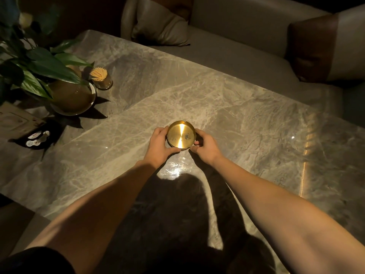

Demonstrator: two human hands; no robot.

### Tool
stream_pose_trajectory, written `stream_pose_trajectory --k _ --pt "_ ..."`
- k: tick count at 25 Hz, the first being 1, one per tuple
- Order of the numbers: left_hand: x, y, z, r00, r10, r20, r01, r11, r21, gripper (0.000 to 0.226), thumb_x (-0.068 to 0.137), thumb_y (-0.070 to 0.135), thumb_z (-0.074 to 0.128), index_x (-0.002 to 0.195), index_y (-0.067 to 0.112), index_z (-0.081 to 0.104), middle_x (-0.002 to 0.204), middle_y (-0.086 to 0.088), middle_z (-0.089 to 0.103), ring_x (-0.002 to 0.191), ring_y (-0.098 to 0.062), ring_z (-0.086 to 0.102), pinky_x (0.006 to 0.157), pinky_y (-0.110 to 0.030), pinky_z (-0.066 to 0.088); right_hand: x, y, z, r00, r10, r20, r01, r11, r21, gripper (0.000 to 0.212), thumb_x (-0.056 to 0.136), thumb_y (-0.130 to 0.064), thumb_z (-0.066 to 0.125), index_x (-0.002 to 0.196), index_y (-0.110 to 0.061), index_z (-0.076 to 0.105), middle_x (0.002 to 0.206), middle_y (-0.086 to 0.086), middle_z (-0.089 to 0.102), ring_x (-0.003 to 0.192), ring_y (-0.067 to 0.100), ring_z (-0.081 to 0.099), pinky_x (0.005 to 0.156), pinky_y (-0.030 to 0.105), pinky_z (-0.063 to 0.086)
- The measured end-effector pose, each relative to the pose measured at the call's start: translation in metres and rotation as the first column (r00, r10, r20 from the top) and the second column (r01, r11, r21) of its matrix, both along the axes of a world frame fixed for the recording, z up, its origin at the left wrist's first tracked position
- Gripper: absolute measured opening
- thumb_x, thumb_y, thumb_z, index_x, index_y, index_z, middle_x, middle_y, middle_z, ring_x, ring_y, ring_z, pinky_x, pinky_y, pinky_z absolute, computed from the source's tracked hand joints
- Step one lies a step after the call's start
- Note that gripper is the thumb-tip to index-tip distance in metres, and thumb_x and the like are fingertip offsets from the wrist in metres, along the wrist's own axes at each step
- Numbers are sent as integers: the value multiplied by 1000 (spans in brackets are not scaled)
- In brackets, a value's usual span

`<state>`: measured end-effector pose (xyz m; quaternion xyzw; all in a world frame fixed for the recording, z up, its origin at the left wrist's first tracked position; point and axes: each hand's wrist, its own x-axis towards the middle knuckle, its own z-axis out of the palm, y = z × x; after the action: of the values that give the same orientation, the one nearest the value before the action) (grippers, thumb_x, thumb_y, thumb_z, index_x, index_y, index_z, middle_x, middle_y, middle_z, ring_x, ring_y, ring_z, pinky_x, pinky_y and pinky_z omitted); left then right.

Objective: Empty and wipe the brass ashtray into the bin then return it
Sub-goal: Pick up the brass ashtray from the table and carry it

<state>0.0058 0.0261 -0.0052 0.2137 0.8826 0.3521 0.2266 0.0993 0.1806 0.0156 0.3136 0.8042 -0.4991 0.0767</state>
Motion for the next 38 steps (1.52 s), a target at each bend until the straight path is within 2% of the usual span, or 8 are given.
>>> stream_pose_trajectory --k 3,7,10,17,26,32,35,38 --pt "5 0 11 999 33 17 -34 996 76 91 61 27 91 140 13 47 128 -3 48 116 -15 51 104 -26 44 4 6 4 999 -18 -44 17 1000 -21 71 79 -2 73 142 -17 44 109 4 61 94 16 61 96 43 54" --pt "15 3 32 999 31 18 -33 986 162 89 61 29 90 138 13 48 127 3 46 111 -6 50 89 2 39 19 17 18 991 -25 -134 21 999 -27 71 77 -10 79 140 -16 47 126 5 59 110 16 60 101 39 51" --pt "27 8 51 999 45 1 -44 978 203 86 63 30 89 138 14 49 127 5 46 111 -1 48 84 10 33 36 23 35 977 -16 -210 12 1000 -22 71 77 -13 79 140 -16 47 131 1 53 119 15 55 106 34 46" --pt "80 21 93 999 21 49 -36 937 346 86 63 27 90 138 20 50 136 4 54 112 14 52 93 0 39 100 36 75 932 27 -361 23 991 131 71 76 -23 81 139 -21 48 128 -12 48 118 -3 47 103 11 35" --pt "161 62 124 987 -122 107 59 881 470 83 61 20 90 135 18 52 123 19 53 113 18 51 93 -1 40 204 53 110 892 -162 -423 212 975 73 71 77 -29 80 139 -23 48 137 -8 50 126 1 49 107 20 41" --pt "211 100 130 959 -221 176 108 863 493 84 59 21 91 134 22 53 127 17 54 116 13 53 96 -4 42 270 74 124 857 -312 -410 347 938 11 69 74 -25 83 135 -30 51 136 -11 53 125 3 51 106 29 45" --pt "241 119 139 957 -235 170 123 859 498 84 59 19 92 133 22 54 128 16 54 118 9 54 97 -6 42 302 91 127 829 -358 -429 385 923 -27 68 73 -17 83 131 -34 52 133 -15 55 124 0 52 105 26 45" --pt "275 138 150 971 -206 118 122 858 498 83 59 18 92 133 20 54 130 10 56 119 4 54 98 -8 43 331 112 129 822 -353 -446 367 928 -59 69 72 -10 82 133 -26 54 134 -12 56 124 -1 52 104 22 46"
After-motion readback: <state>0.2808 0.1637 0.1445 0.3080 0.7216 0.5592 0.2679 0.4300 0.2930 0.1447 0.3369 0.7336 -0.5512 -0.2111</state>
